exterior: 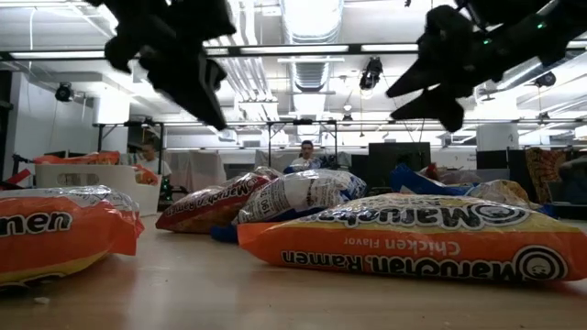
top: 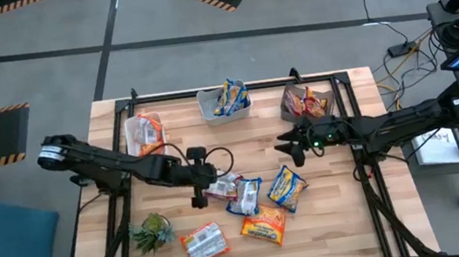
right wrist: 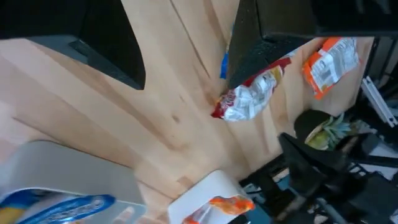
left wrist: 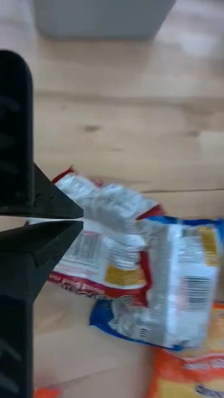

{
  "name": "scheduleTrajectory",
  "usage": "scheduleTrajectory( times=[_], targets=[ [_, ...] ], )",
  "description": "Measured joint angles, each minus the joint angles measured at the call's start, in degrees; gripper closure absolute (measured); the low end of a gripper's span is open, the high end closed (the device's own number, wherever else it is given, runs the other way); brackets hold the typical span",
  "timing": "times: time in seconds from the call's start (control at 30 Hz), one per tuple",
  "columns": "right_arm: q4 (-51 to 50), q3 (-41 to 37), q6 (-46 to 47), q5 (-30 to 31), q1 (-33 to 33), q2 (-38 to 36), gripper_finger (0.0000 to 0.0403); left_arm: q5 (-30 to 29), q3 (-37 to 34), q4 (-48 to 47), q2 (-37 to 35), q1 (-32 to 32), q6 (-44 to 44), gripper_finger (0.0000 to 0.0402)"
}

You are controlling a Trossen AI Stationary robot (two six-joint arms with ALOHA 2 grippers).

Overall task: Sort Maruchan noodles
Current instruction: Put the red noodle pack into the black bin

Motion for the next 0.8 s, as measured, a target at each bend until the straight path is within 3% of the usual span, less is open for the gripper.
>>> scheduleTrajectory(
  times=[0.13, 0.27, 0.4, 0.57, 0.7, 0.8],
  targets=[
    [2.5, 3.1, 0.8, -1.8, 0.1, 7.6, 0.0188, 3.7, -4.1, 2.8, 2.1, -0.3, -3.9, 0.0401],
    [2.1, 8.5, 7.6, -2.4, 0.1, 15.8, 0.0188, 5.6, -8.2, 8.6, 2.9, -0.7, -8.2, 0.0401],
    [2.0, 14.2, 10.2, -11.6, 0.1, 23.6, 0.0188, 5.8, -11.7, 16.5, 3.5, -0.7, -11.8, 0.0402],
    [0.4, 20.8, 11.6, -19.4, 0.1, 31.4, 0.0188, 0.3, -14.7, 24.3, 5.4, -0.5, -12.3, 0.0402],
    [-5.0, 25.5, 10.3, -19.7, -0.2, 36.4, 0.0188, -13.8, -15.1, 25.2, 7.4, 0.5, -13.8, 0.0402],
    [-8.6, 29.4, 3.3, -19.7, -0.3, 39.5, 0.0188, -15.1, -14.4, 23.9, 7.2, 1.1, -13.1, 0.0402]
  ],
)
